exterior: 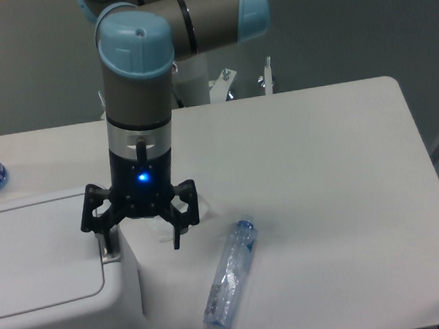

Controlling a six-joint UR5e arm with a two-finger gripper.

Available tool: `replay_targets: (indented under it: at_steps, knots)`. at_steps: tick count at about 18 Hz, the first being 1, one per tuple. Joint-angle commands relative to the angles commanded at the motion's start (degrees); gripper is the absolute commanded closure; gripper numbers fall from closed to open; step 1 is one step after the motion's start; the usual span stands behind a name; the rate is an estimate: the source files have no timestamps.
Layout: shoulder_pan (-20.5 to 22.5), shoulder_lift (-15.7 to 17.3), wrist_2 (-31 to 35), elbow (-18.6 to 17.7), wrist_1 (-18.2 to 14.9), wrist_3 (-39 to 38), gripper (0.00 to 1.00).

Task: Open the trash can
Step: 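Hold the gripper on the button while the lid swings open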

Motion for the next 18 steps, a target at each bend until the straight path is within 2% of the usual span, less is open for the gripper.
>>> replay_targets:
  at_steps: [15,18]
  knots:
    - [0.6,-0.2,0.1,0.3,0.8,0.0,0.0]
    - [3.5,0.8,0.1,2.2,0.8,0.1,0.0]
